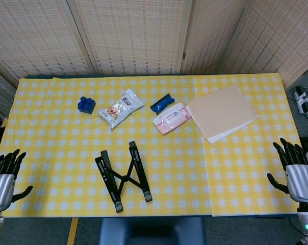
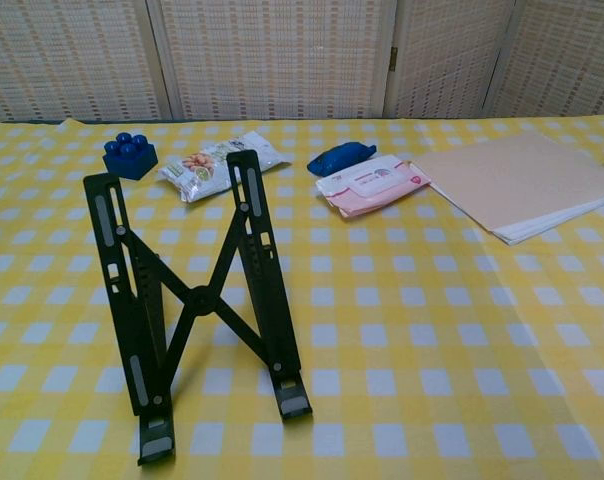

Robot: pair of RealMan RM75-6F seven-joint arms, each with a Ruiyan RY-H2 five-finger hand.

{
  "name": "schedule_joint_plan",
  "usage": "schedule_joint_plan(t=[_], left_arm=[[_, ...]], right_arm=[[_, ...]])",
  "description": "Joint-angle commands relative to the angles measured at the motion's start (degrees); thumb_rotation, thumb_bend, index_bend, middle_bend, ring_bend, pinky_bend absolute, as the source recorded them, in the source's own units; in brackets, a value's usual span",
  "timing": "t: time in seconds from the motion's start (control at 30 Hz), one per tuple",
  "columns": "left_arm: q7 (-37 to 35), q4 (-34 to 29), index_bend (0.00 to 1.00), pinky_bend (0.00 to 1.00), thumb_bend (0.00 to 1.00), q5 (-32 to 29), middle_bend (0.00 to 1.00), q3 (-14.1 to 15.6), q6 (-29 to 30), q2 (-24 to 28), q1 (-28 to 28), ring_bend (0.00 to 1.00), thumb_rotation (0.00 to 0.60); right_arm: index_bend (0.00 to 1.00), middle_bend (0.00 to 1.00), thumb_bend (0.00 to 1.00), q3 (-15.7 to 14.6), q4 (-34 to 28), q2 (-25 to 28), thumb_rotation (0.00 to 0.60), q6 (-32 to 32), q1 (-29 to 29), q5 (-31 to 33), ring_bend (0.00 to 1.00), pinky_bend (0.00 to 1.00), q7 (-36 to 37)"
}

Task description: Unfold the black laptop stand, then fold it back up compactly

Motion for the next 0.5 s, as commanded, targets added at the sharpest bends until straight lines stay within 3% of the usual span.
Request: schedule_joint_plan(t=[0.03, 0.23, 0.5], left_arm=[[0.3, 0.0, 0.06, 0.05, 0.21, -0.1, 0.05, -0.1, -0.3, -0.1, -0.3, 0.01, 0.6], [0.0, -0.1, 0.06, 0.05, 0.23, 0.2, 0.05, -0.3, -1.0, -0.2, -1.0, 0.02, 0.6], [-3.6, 0.3, 0.07, 0.06, 0.36, 2.5, 0.09, -0.8, -4.0, 0.0, -4.1, 0.06, 0.6]], right_arm=[[0.0, 0.0, 0.33, 0.1, 0.1, -0.1, 0.6, -0.3, 0.2, 0.1, 0.02, 0.0, 0.2], [0.0, 0.0, 0.33, -0.1, 0.0, 0.0, 0.6, -1.4, 0.8, -0.2, 0.02, 0.0, 1.6], [0.0, 0.0, 0.33, -0.9, -1.8, 1.9, 0.6, -3.4, 2.8, -4.0, 0.04, 0.0, 9.5]])
